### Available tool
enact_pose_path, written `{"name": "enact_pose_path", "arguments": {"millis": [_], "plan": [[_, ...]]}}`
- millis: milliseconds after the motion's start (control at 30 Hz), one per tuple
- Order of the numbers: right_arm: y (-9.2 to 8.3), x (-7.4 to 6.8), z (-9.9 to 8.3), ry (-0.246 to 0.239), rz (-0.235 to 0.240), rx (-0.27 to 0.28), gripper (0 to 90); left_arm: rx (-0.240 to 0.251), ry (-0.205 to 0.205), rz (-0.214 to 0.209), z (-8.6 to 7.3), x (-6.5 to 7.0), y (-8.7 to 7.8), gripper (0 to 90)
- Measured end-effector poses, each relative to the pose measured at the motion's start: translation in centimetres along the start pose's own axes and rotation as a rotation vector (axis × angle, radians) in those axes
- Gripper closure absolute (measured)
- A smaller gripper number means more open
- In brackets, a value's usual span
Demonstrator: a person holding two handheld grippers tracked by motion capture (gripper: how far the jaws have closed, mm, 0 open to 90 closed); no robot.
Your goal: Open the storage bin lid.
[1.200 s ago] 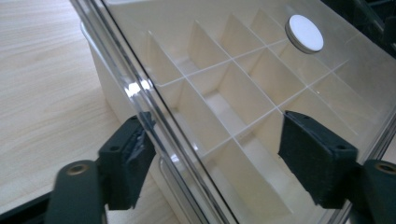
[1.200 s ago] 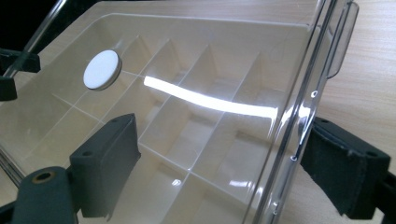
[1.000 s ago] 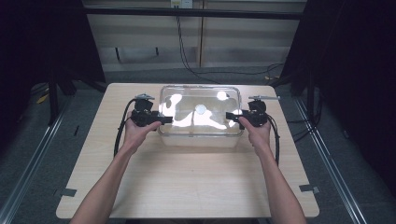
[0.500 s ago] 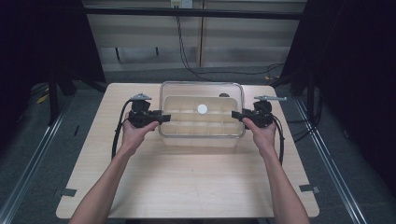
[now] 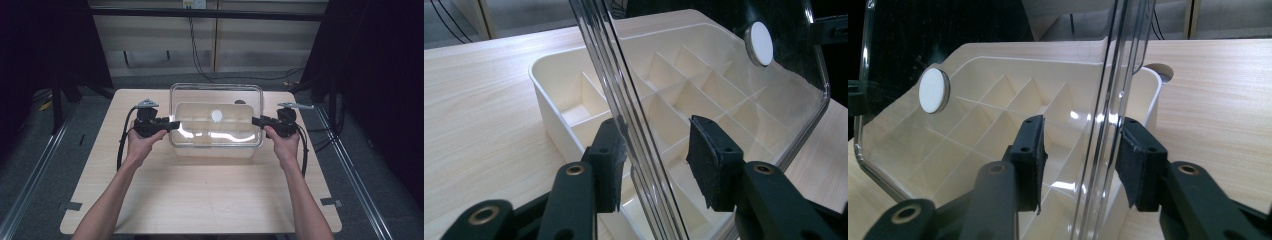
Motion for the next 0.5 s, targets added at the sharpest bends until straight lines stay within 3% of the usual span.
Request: {"name": "enact_pose_path", "arguments": {"millis": [267, 500], "plan": [[-0.44, -0.50, 0.19, 0.005, -0.011, 0.021, 59.5, 0.017, 0.004, 0.007, -0.12, 0.07, -0.34, 60.3], [-0.84, -1.08, 0.22, 0.006, 0.019, 0.050, 63.6, 0.023, 0.018, 0.027, -0.42, 0.03, -0.88, 61.0]]}}
Point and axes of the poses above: each handheld gripper's, and its own axes: y roughly forward along the jaws, z roughly out of its top, x roughly to its right, the point moved 8 cm from there along y, roughly forward along the jaws, and after that the axes turned 14 degrees about z, right-handed, at the moved point
